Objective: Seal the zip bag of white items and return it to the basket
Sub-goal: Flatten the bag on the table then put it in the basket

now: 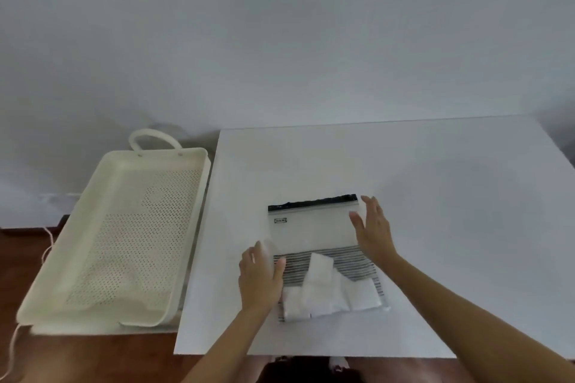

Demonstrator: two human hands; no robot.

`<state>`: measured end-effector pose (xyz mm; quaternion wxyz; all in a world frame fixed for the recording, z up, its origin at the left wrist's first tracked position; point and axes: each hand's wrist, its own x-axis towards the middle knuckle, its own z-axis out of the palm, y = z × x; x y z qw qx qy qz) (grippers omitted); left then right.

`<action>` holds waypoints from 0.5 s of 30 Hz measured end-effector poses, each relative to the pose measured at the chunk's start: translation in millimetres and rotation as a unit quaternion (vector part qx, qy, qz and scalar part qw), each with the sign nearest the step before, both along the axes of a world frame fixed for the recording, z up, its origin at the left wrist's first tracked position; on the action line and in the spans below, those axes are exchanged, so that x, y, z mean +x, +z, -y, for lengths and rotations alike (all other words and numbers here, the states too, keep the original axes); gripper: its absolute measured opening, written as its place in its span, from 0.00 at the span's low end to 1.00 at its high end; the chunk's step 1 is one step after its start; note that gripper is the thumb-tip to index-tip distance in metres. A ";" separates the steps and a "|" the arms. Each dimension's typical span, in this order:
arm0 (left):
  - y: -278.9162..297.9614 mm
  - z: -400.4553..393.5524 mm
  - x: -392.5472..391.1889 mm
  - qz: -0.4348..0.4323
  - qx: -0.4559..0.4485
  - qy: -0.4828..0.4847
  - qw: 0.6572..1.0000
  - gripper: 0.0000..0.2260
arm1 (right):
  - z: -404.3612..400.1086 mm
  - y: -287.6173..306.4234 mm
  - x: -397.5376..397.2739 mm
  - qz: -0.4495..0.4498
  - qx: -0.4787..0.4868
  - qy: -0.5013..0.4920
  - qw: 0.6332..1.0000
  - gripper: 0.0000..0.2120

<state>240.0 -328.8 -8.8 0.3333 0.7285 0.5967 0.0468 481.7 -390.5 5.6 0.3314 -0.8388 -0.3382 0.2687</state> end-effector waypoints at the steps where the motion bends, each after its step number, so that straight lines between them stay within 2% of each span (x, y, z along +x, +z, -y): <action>1: -4.8 4.9 6.7 0.004 0.042 -0.024 0.999 0.31 | 6.3 -15.0 -12.1 0.009 -0.015 0.013 1.000 0.28; 4: -24.9 17.9 35.0 -0.029 0.078 -0.110 0.990 0.31 | 21.5 -49.7 -41.2 0.096 -0.090 0.069 0.989 0.31; 7: -48.2 27.2 53.0 -0.065 0.069 -0.122 0.988 0.31 | 31.1 -67.2 -51.6 0.160 -0.149 0.112 0.969 0.33; 15: -78.7 33.6 58.0 -0.114 0.117 -0.124 0.979 0.30 | 35.2 -83.2 -53.0 0.204 -0.190 0.124 0.952 0.31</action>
